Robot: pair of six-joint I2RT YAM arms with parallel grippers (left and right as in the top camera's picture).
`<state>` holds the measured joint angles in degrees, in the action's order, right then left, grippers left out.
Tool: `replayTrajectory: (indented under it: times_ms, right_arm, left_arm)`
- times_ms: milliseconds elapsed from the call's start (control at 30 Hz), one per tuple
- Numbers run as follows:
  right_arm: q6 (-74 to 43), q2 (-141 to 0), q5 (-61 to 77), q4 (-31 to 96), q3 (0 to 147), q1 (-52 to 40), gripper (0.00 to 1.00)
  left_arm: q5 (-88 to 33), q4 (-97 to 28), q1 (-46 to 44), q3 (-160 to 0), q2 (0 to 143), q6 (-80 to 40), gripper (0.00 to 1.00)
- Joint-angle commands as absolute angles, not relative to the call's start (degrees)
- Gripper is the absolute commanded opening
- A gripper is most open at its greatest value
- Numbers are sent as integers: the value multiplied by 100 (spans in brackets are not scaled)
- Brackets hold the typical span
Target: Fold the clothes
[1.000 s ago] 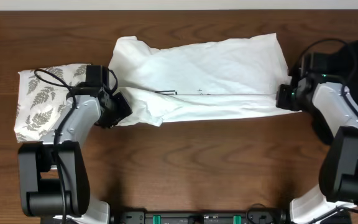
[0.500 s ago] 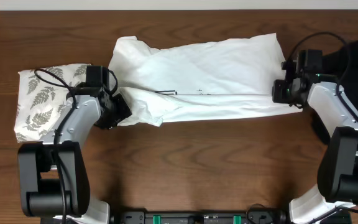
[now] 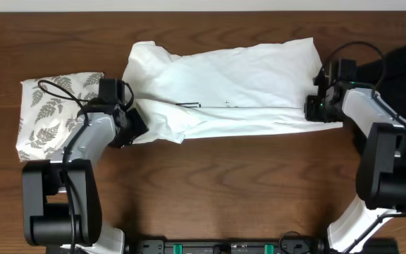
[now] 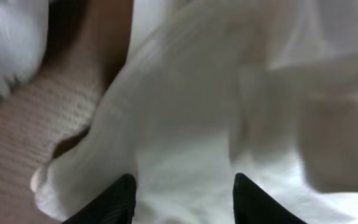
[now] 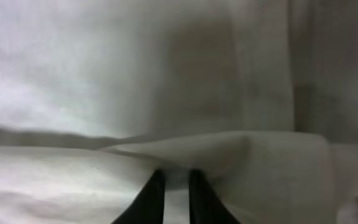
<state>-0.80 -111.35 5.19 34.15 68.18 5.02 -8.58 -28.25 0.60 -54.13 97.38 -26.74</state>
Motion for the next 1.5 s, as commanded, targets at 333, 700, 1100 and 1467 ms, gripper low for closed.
replayTrajectory:
  times_ms: [333, 700, 1100, 1467]
  right_arm:
    - [-191, -11756, 447, 4781, 6619, 471, 15]
    - [-301, -11756, 384, 5824, 6619, 471, 16]
    - [-342, -11754, 395, 5784, 6650, 484, 18]
    - [252, -10973, 888, 5961, 7658, 178, 27]
  left_arm:
    - [-327, -2864, 95, -4722, 9623, -2335, 55]
    - [-34, -3769, 145, -4703, 9623, -2296, 55]
    - [-91, -3833, 545, -4711, 9620, -2296, 55]
    - [-1039, -3747, 539, -4963, 9039, -1907, 56]
